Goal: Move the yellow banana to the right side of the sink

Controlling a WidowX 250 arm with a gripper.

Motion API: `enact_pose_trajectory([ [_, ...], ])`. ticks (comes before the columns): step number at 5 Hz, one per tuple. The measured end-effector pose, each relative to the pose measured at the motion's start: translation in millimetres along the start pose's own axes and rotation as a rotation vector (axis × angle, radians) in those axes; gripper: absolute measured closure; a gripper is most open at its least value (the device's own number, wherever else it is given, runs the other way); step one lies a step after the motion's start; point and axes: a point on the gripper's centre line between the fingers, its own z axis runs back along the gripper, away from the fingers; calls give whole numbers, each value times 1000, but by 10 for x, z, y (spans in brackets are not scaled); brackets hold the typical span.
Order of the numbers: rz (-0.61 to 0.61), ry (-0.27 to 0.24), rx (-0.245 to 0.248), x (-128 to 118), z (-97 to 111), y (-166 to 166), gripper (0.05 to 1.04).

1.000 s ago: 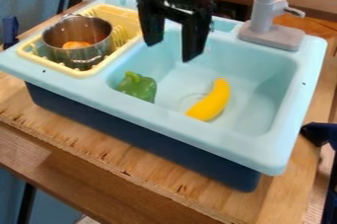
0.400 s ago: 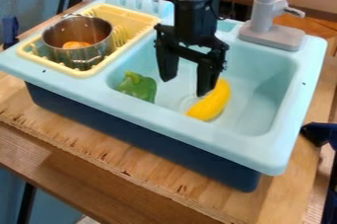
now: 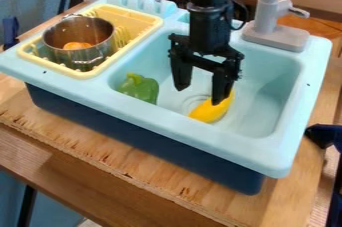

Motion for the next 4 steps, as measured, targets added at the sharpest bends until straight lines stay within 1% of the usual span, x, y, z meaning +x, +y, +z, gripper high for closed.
enact_pose_trajectory([
  [1,-13,12,-2,49,-101,-62,83],
  [2,-6,18,-15,70,-166,-115,83],
  [3,2,47,-21,126,-313,-112,110],
  [4,19,57,-7,192,-366,-79,383],
])
